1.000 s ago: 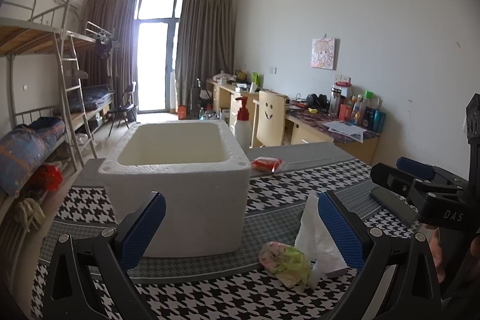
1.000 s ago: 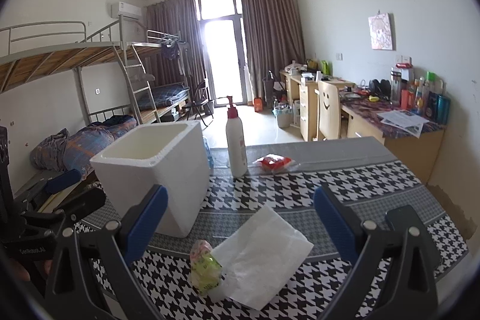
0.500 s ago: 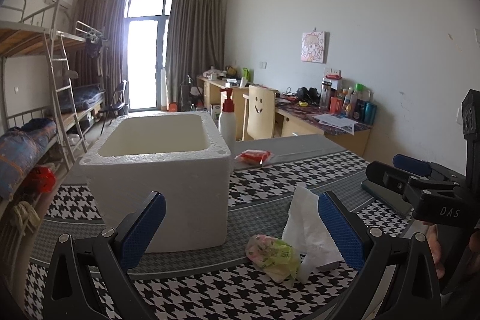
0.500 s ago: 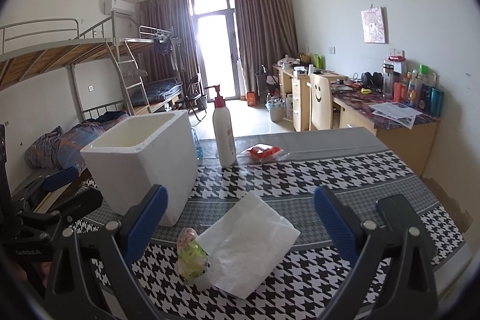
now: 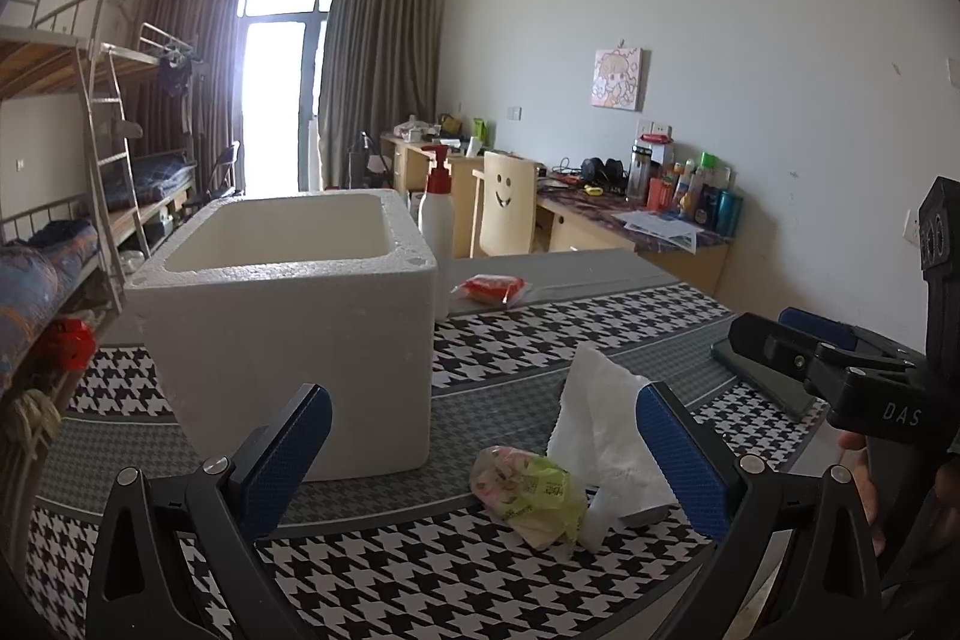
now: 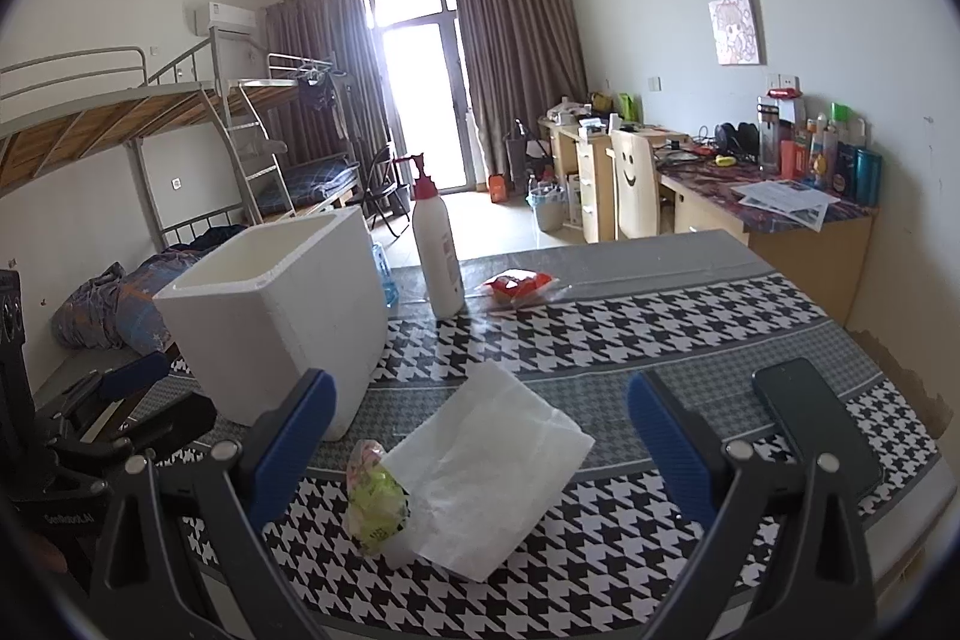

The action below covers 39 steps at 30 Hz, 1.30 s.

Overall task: Organize soft objects
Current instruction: 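Move the left tool down to the floral packet while the right tool approaches the white tissue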

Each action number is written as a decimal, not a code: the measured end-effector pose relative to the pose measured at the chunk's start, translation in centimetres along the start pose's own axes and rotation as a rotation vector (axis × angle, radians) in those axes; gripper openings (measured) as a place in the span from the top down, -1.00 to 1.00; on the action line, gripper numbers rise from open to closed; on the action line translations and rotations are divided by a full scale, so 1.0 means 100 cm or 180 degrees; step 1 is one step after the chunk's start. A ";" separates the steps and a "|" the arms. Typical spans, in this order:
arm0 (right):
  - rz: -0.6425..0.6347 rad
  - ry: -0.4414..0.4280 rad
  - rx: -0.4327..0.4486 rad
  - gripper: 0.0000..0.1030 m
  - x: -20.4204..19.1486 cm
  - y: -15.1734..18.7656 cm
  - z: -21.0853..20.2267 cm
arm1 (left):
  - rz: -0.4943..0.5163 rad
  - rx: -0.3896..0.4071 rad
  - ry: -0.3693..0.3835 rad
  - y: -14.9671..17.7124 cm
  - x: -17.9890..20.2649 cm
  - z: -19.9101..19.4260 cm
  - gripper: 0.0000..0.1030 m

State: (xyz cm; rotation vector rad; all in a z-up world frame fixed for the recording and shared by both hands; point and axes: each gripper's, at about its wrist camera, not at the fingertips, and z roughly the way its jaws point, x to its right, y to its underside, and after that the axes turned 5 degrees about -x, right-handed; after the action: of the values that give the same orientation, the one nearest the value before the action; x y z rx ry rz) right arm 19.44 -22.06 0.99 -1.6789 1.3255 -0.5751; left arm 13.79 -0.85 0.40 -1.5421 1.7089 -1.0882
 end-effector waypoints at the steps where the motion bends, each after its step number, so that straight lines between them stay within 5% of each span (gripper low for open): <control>1: 0.0000 -0.0004 -0.0005 -0.93 -0.001 0.001 0.000 | 0.0008 -0.0014 0.0000 0.000 0.001 0.001 -0.98; 39: 0.0077 0.0125 -0.0402 -0.93 0.012 0.025 0.035 | 0.0061 -0.0666 0.0224 0.028 0.015 0.061 -0.98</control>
State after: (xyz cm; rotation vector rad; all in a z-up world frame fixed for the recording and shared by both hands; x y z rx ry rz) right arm 21.31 -21.97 -3.05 -1.7588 1.4343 -0.5219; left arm 17.35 -3.44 -4.86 -1.6260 1.9332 -0.9904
